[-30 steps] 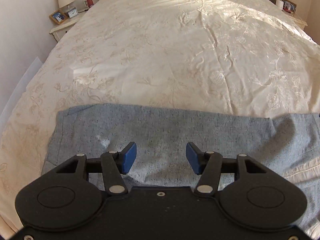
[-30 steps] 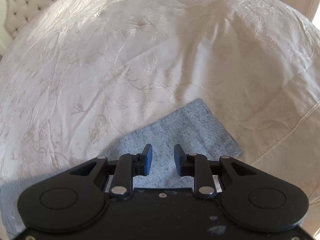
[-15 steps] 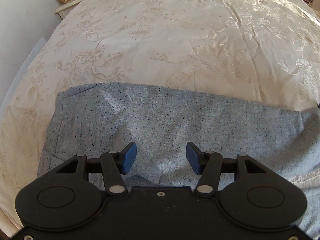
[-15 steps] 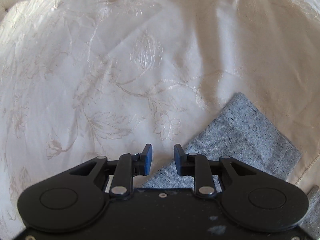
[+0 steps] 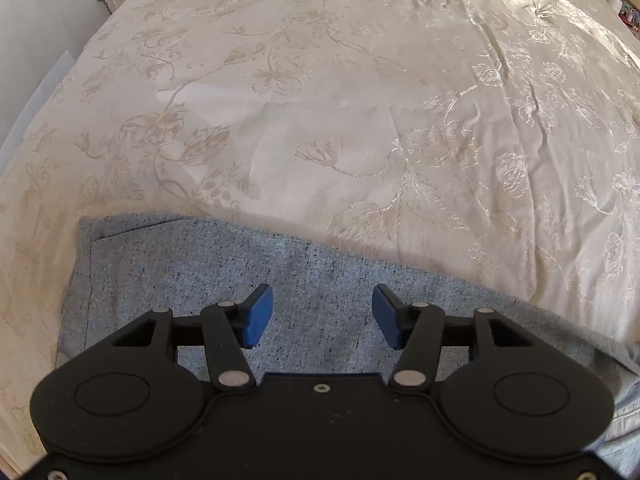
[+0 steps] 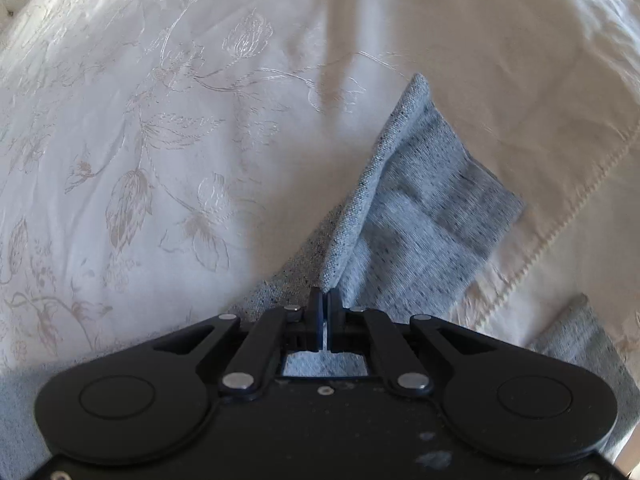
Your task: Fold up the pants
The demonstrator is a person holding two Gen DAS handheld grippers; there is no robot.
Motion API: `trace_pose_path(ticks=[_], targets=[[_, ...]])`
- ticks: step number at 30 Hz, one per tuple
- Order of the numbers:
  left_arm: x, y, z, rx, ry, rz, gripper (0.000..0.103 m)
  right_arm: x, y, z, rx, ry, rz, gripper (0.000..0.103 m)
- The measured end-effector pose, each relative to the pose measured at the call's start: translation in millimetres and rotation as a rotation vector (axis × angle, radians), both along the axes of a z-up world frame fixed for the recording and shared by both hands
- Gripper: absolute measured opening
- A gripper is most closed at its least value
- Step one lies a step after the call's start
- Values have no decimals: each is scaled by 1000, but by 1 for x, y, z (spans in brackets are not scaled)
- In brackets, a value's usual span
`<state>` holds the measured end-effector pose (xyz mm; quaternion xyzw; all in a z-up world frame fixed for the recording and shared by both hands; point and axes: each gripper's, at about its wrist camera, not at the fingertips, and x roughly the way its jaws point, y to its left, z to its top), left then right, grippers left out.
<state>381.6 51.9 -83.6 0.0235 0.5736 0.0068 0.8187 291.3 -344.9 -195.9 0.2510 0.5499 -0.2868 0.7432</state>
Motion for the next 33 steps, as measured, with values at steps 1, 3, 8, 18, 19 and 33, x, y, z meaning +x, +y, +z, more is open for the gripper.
trace_pose_path(ticks=[1,3,8,18,19,33], targets=[[6,-1,-3,-8,12,-4,61,-9,3,2,0,-12,-5,1],[17,-5,-8,-24,38,-7,61,-27,9,5,2,-30,-15,1],[52,-8,-29,-110,158,37,61,-48,16,9,10,-48,-21,1],[87,-6,-63,-100,283,157,61,-57,15,16,27,-62,-33,1],[87,-8,-67,-80,294,151,61,-59,15,17,27,-61,-30,1],[77,8,-100,-66,359,205,13,-66,12,27,41,-52,1,2]])
